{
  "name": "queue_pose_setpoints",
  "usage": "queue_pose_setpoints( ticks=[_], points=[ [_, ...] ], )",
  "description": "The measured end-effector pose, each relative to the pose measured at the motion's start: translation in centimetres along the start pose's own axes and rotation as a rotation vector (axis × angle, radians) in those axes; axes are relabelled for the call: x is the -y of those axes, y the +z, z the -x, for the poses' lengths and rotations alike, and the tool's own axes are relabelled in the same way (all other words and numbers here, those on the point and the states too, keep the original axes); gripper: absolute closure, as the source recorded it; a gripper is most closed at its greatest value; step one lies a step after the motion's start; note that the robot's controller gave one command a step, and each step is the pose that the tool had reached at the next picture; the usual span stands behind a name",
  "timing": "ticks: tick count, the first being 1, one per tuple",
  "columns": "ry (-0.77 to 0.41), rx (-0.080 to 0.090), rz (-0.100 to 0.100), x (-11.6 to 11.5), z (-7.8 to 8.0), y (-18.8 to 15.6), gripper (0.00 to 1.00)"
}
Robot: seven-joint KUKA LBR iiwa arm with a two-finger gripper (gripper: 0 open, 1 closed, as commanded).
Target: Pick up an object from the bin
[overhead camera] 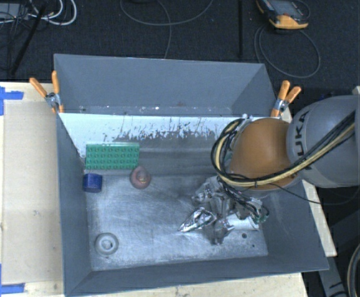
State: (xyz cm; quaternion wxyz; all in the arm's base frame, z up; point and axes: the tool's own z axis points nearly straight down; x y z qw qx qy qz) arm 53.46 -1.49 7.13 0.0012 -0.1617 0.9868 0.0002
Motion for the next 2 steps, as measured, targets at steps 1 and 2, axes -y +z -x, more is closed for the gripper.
queue_pose_setpoints(
  ticks=[1,2],
  points=[
    [0.000,0.000,0.000,0.0,0.0,-0.2,1.00],
    [-0.209,0.004,-0.004,3.8,-1.7,-16.5,1.00]
  ],
)
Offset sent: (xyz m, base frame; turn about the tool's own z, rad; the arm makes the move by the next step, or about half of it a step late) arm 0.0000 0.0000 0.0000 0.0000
